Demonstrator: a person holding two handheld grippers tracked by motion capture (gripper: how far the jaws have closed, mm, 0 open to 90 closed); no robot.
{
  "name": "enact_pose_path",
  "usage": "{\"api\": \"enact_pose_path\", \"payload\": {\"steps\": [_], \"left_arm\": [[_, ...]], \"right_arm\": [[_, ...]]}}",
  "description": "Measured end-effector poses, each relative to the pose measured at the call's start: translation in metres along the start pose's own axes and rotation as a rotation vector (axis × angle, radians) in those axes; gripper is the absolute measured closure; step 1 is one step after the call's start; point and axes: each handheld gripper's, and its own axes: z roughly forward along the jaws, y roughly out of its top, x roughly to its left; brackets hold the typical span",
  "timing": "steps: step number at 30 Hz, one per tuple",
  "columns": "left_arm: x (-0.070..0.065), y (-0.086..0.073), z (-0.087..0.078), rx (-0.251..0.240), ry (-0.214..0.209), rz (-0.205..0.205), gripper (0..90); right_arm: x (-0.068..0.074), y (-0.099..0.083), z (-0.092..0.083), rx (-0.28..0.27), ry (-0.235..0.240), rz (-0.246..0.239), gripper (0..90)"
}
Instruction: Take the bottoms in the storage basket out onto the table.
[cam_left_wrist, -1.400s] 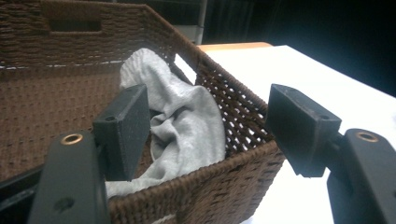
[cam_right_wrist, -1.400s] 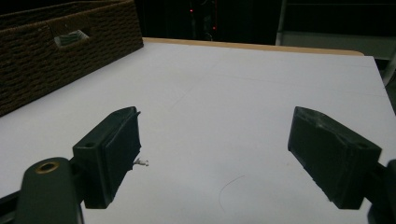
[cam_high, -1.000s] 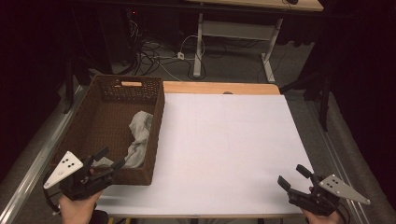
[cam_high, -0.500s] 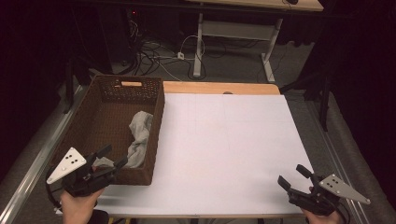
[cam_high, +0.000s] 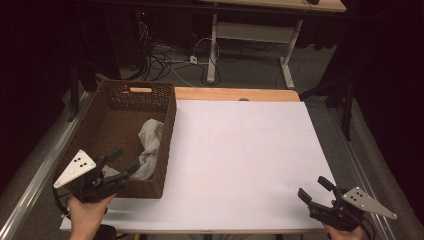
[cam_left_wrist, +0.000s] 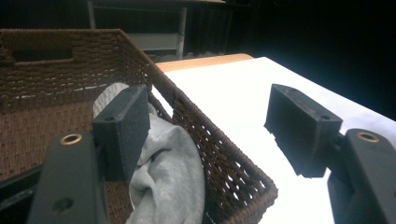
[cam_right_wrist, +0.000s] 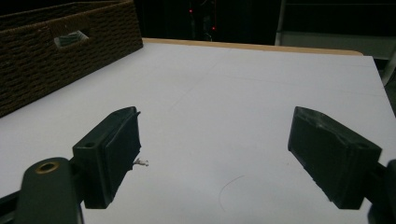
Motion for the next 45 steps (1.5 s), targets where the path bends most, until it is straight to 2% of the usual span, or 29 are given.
{"api": "enact_pose_path", "payload": {"steps": [4, 25, 45], "left_arm": [[0.0, 0.003, 0.006, 0.02, -0.006, 0.008, 29.6], [-0.002, 0.015, 0.03, 0.033, -0.053, 0.003, 29.5], [-0.001, 0.03, 0.049, 0.059, -0.065, 0.015, 26.7]], "right_arm": [[0.0, 0.0, 0.0, 0.0, 0.004, -0.004, 17.5], [0.0, 0.0, 0.0, 0.003, 0.005, -0.003, 17.5], [-0.001, 0.0, 0.001, 0.005, 0.009, 0.0, 17.4]]}}
